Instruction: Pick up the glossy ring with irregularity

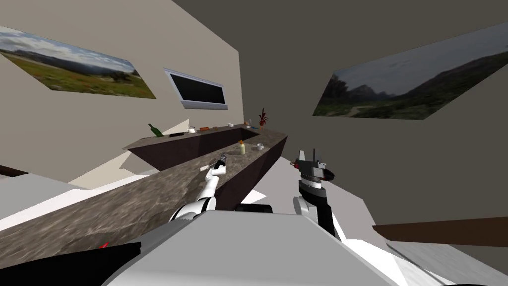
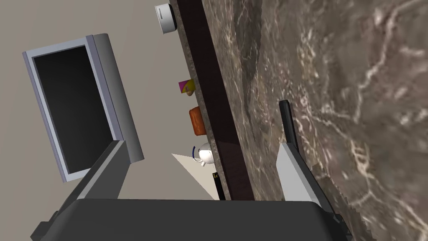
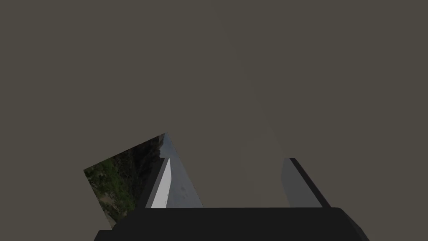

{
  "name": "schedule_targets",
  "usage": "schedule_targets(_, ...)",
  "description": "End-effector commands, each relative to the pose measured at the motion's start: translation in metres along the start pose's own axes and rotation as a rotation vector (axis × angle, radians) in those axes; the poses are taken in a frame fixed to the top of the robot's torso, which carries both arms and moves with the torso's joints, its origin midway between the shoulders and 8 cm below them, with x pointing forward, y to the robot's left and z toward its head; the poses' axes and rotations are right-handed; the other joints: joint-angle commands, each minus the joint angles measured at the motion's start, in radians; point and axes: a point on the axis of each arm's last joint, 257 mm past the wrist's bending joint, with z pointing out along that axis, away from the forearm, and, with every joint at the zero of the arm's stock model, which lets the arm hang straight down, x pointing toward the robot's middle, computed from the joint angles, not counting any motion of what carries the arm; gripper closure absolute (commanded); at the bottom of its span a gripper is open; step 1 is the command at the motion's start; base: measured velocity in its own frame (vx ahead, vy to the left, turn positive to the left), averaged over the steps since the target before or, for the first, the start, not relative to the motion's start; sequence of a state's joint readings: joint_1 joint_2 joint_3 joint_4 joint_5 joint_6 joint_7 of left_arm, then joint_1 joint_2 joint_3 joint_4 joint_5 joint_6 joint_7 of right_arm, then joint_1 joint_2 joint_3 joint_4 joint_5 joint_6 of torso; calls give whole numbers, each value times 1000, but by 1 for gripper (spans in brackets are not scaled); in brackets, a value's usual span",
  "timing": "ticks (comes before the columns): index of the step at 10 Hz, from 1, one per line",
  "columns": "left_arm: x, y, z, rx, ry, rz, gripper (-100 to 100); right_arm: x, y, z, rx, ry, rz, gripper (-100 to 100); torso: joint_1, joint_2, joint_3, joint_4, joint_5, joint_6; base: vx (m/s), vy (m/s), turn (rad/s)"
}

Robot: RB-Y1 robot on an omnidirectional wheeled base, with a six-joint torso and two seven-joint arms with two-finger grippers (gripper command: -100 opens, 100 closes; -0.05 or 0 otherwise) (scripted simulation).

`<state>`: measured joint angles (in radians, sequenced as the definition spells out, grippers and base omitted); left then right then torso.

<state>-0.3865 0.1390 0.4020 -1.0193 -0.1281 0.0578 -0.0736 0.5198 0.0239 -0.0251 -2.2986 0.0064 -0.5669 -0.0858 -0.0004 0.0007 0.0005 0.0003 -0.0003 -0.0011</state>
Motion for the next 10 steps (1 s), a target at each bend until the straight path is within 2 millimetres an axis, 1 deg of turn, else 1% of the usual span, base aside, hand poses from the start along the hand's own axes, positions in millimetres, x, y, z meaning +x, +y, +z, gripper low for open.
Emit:
schedule_targets(1, -21, 24, -13, -37, -47, -54, -100, 0, 0, 0, 0, 0, 0, 0, 0, 0, 0, 0, 0, 0, 2, 32, -356)
schedule_targets(2, -44, 34, -22, -44, -85, -58, -100, 0, 0, 0, 0, 0, 0, 0, 1, 0, 0, 0, 0, 1, 3, 46, -486)
schedule_targets(3, -51, 40, -23, -53, -98, -65, -100, 0, 0, 0, 0, 0, 0, 0, 1, 0, 0, 0, 0, 1, 0, 32, -324)
schedule_targets(4, -64, 45, -32, -50, -116, -54, -100, 0, 0, 0, 0, 0, 0, 0, 1, 0, 0, 0, 0, 0, -2, 16, -56)
schedule_targets(5, -65, 41, -32, -42, -118, -53, -100, 0, 0, 0, 0, 0, 0, 0, 1, 0, 0, -1, 1, -1, -4, -1, 51)
schedule_targets(6, -87, 70, -49, -99, -170, -107, -100, 0, 0, 0, 0, 0, 0, 0, 1, 0, -1, -1, 1, -2, 0, 38, -338)
schedule_targets(7, -109, 75, -58, -98, -209, -112, -100, 0, 0, 0, 0, 0, 0, 0, 3, -1, -1, -2, 2, 1, -3, 65, -438)
schedule_targets(8, -125, 74, -69, -85, -232, -96, -100, 0, 0, 0, 0, 0, 0, 0, 5, -2, -3, -4, 5, 2, -12, 33, -403)
schedule_targets(9, -143, 97, -86, -133, -281, -142, -100, 0, 0, 0, 0, 0, 0, 0, 4, -2, -3, -4, 5, 2, -20, 48, -428)
schedule_targets(10, -162, 102, -97, -134, -316, -146, -100, 0, 0, 0, 0, 0, 0, 0, 6, -3, -4, -5, 6, 2, -21, 53, -496)
